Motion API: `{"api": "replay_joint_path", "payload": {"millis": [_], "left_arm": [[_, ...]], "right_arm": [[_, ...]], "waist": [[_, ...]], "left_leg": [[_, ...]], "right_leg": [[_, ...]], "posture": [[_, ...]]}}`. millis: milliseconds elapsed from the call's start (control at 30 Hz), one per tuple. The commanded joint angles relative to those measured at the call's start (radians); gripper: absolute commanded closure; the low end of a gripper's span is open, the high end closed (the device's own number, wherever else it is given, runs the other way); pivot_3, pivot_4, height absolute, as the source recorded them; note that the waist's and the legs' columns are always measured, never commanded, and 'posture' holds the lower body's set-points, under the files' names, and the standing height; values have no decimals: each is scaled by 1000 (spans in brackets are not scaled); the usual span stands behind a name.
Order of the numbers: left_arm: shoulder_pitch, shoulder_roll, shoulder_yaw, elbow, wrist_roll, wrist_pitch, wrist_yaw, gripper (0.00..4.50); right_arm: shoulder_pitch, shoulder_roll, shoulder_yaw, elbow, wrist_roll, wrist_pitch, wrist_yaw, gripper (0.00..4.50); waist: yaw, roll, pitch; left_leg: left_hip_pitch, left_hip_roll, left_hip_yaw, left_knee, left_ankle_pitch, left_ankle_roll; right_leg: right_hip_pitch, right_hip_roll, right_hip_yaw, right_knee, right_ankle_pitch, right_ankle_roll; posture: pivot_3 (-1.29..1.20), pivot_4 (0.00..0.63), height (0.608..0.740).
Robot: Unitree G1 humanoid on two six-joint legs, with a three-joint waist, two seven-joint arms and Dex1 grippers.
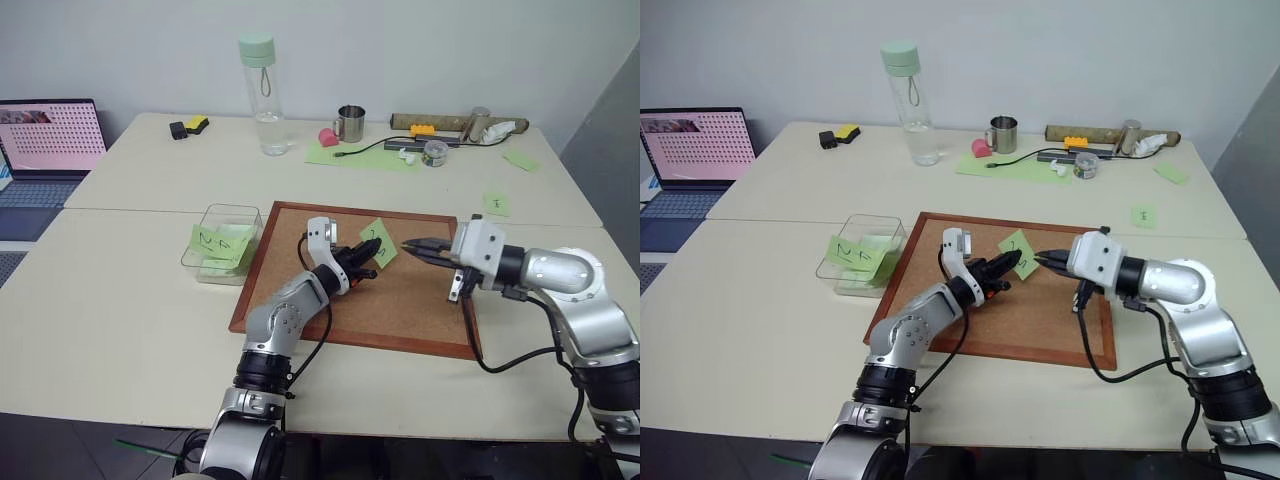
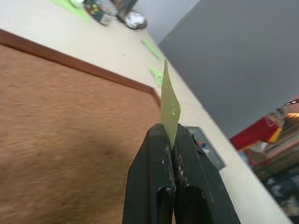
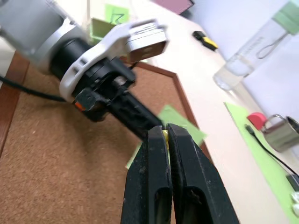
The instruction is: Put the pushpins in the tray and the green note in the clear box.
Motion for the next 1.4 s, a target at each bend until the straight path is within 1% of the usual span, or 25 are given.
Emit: {"api": "replay_joint_path", "payload": {"millis": [33, 100, 200, 333, 433, 500, 533, 567, 667, 800, 867, 933, 1000, 1100, 1200, 1300, 1400], "left_arm": [[1, -10, 0, -42, 9, -25, -9, 4468], [7, -3, -5, -87, 4, -17, -19, 4468], [15, 1, -10, -140, -7, 2, -29, 4468], [29, 12, -22, -198, -8, 24, -46, 4468], [30, 17, -22, -218, -4, 30, -44, 4468], [29, 23, -21, -234, -4, 30, -43, 4500], [29, 26, -21, -243, -5, 32, -43, 4500], [29, 28, -19, -251, -6, 34, -41, 4500], [30, 36, -14, -273, -11, 41, -38, 4500], [29, 51, 8, -310, -23, 52, -22, 4500], [26, 63, 16, -324, -14, 48, -9, 4500], [27, 98, 25, -379, 3, 45, 5, 4500], [33, 148, 38, -457, 23, 46, 26, 4500], [55, 233, 70, -528, 92, 43, 93, 4500], [85, 317, 123, -569, 151, 83, 168, 4500], [102, 400, 176, -598, 206, 107, 222, 4500], [112, 473, 194, -602, 249, 120, 237, 4500]], "right_arm": [[25, -75, -74, 60, -25, 34, -21, 4500], [28, -113, -91, 158, -77, 62, -71, 4500], [28, -138, -101, 285, -116, 91, -116, 4500], [7, -136, -82, 469, -164, 92, -165, 4500], [-12, -123, -78, 521, -166, 106, -170, 4500], [-23, -116, -82, 535, -158, 120, -165, 4065], [-27, -115, -84, 538, -153, 127, -160, 3954], [-30, -116, -85, 538, -150, 132, -155, 3696], [-33, -116, -90, 522, -135, 153, -135, 3121], [-31, -133, -97, 472, -115, 172, -111, 2103], [-34, -144, -100, 448, -110, 174, -101, 1686], [-38, -167, -96, 401, -108, 133, -66, 1280], [-39, -195, -104, 303, -54, 121, 17, 864], [-68, -216, -120, 139, 71, 169, 124, 864], [-147, -200, -111, 40, 164, 248, 151, 864], [-223, -174, -96, -16, 259, 348, 164, 864], [-254, -160, -75, -42, 296, 394, 178, 864]], "waist": [[2, 0, 0], [1, 0, 0], [1, 0, 0], [0, 0, 0], [-3, 1, 0], [-4, 1, 0], [-4, 1, 0], [-4, 1, 0], [-2, 1, 0], [-2, 1, 0], [-2, 1, 0], [-2, 1, 0], [-5, 1, 0], [-11, 1, 0], [-19, 2, 0], [-16, 0, 1], [-14, -2, 2]], "left_leg": [[0, 0, 0, 0, 0, 0], [0, 0, 0, 0, 0, 0], [0, 0, 0, 0, 0, 0], [0, 0, 1, 0, 0, 0], [0, 0, 1, 0, 0, 0], [0, 0, 2, 0, 0, 0], [0, 0, 2, 0, 0, 0], [0, 0, 2, 0, 0, 0], [0, 0, 2, 0, 0, 0], [0, 0, 2, 0, 0, 0], [0, 0, 2, 0, 0, 0], [0, 0, 1, 0, 0, 0], [0, 0, 2, 0, 0, 0], [0, 0, 1, 0, 0, 0], [0, 0, 1, 0, 0, 0], [1, 0, 0, 0, 0, 0], [-1, 0, -1, 0, 0, 0]], "right_leg": [[0, 0, 0, 0, 0, 0], [0, 0, 0, 0, 0, 0], [0, 0, 0, 0, 0, 0], [0, 0, 0, 1, 0, 0], [0, 0, 1, 1, 0, 0], [0, 0, 1, 1, 0, 0], [-1, 0, 1, 1, 0, 0], [-1, 0, 1, 1, 0, 0], [0, 0, 1, 1, 0, 0], [0, 0, 1, 1, 0, 0], [0, 0, 1, 1, 0, 0], [0, 0, 1, 1, 0, 0], [-1, 0, 1, 1, 0, 0], [-1, 0, 1, 1, 0, 0], [0, 0, 1, 2, 0, 0], [0, 0, 0, 1, 0, 0], [-1, 0, -1, 1, 0, 0]], "posture": [[0, 150, 740], [0, 150, 740], [0, 150, 740], [0, 150, 740], [0, 150, 740], [0, 150, 740], [0, 150, 740], [0, 150, 740], [0, 150, 740], [0, 150, 740], [0, 150, 740], [0, 150, 740], [0, 150, 740], [0, 150, 740], [0, 150, 740], [0, 150, 740], [0, 150, 740]]}}
